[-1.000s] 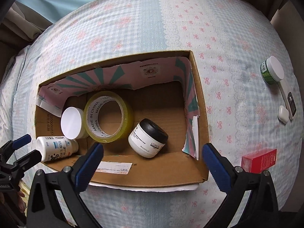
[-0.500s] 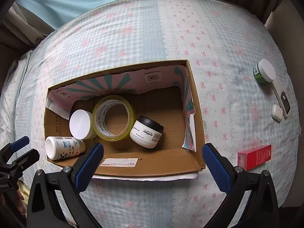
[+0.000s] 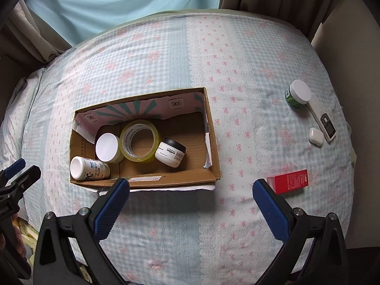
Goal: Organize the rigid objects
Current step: 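Lift both tools away from the box toward the remote and jar, then grasp green-labelled white jar with left tool while right tool grasps white remote, then carry jar with left tool while right tool carries remote, both into the box, then open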
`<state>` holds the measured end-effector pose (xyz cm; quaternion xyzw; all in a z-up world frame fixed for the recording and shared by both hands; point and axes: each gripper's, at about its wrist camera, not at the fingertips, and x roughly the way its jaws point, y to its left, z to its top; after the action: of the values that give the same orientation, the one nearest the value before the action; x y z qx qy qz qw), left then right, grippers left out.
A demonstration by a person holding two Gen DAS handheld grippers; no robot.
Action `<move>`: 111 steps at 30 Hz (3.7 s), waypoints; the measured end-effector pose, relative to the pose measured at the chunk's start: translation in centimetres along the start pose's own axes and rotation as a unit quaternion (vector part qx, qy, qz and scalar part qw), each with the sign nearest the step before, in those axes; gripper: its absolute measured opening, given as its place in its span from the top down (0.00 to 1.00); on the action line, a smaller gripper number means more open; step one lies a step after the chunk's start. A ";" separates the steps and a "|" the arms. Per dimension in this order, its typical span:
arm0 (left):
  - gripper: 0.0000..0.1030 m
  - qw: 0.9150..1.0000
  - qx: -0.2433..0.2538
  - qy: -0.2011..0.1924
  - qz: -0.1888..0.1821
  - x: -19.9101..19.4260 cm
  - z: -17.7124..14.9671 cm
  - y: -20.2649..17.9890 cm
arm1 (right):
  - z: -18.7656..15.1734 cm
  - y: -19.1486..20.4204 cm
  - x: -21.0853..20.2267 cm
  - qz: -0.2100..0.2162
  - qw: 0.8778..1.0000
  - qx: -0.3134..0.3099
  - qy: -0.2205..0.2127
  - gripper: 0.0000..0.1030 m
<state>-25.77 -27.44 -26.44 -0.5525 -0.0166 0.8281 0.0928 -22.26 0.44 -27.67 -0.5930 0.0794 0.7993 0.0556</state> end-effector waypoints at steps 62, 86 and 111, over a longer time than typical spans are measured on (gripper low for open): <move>0.00 0.977 0.182 -0.025 -0.110 31.3 8.3 -48.0 | 8.5 -39.1 15.7 0.006 0.985 -0.137 -0.105 0.05; 0.31 0.969 0.209 -0.043 -0.126 36.4 10.1 -51.1 | 9.1 -38.4 21.0 0.003 0.972 -0.210 -0.109 0.48; 0.32 0.977 0.157 -0.068 -0.129 27.4 10.4 -46.7 | 9.1 -38.9 14.1 0.001 0.982 -0.135 -0.131 0.48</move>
<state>-39.16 23.90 -41.34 -0.4666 0.0361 0.8372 0.2829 -27.79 40.28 -40.91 -0.4856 -0.0365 0.8733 -0.0154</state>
